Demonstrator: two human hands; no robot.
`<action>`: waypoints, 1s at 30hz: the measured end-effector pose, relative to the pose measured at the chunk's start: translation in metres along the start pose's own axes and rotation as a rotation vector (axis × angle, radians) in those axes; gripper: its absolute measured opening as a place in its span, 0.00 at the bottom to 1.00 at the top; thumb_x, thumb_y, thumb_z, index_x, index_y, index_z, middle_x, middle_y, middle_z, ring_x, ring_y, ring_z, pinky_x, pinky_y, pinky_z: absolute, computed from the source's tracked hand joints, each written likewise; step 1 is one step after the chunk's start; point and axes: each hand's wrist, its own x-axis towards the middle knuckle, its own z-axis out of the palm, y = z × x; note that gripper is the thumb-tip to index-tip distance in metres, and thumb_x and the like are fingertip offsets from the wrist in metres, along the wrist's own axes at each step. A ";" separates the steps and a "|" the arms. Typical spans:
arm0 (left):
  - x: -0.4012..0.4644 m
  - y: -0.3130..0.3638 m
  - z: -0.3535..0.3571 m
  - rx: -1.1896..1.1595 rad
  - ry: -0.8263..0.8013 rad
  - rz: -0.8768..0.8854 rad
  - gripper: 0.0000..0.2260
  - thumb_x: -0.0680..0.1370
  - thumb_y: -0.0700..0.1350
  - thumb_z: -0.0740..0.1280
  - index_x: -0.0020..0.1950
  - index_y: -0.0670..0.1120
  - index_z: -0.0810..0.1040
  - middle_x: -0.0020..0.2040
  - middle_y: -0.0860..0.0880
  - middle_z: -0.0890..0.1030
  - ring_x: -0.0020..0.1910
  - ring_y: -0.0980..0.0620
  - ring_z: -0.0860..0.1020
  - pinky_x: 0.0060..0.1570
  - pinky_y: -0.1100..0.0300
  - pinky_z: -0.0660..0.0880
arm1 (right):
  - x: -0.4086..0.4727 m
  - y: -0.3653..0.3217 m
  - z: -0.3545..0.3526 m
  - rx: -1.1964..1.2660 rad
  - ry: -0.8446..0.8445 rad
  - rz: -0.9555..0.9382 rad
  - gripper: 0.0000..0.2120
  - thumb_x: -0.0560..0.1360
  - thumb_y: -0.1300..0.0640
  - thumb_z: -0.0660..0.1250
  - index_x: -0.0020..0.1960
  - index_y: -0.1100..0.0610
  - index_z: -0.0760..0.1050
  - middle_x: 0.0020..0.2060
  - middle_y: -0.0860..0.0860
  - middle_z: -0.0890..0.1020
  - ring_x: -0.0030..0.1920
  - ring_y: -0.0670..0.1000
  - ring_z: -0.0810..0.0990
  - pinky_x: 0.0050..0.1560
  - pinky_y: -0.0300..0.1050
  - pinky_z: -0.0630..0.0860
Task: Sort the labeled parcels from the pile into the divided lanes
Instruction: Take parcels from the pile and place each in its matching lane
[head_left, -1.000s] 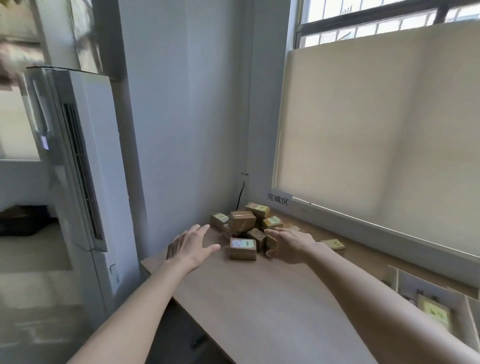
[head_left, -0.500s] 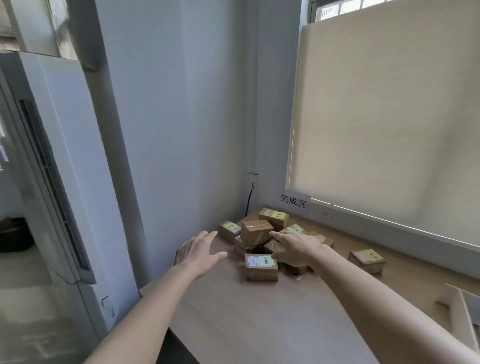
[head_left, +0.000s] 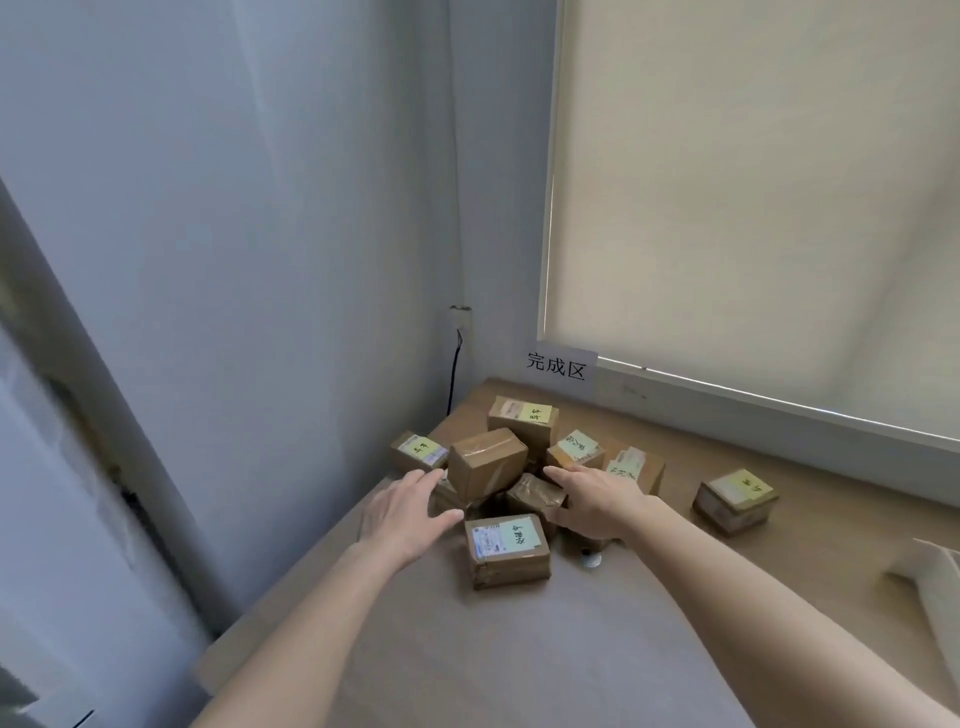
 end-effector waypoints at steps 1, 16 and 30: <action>0.012 -0.004 0.008 -0.004 -0.014 0.008 0.33 0.78 0.66 0.62 0.79 0.55 0.60 0.77 0.54 0.65 0.73 0.51 0.67 0.66 0.53 0.70 | 0.010 0.001 0.005 -0.004 -0.006 0.013 0.32 0.81 0.40 0.63 0.81 0.46 0.57 0.72 0.51 0.72 0.69 0.56 0.74 0.55 0.50 0.79; 0.186 -0.090 0.172 -0.057 -0.317 0.213 0.34 0.78 0.65 0.62 0.80 0.53 0.59 0.76 0.52 0.66 0.73 0.50 0.67 0.66 0.52 0.70 | 0.157 -0.005 0.140 0.148 -0.292 0.308 0.32 0.81 0.41 0.63 0.81 0.43 0.54 0.75 0.49 0.69 0.71 0.55 0.72 0.60 0.53 0.78; 0.258 -0.128 0.304 -0.176 -0.527 0.321 0.34 0.77 0.63 0.66 0.79 0.56 0.58 0.80 0.50 0.59 0.77 0.49 0.62 0.70 0.51 0.65 | 0.217 -0.022 0.256 0.261 -0.457 0.461 0.34 0.82 0.41 0.59 0.83 0.45 0.48 0.81 0.48 0.59 0.77 0.55 0.65 0.69 0.54 0.72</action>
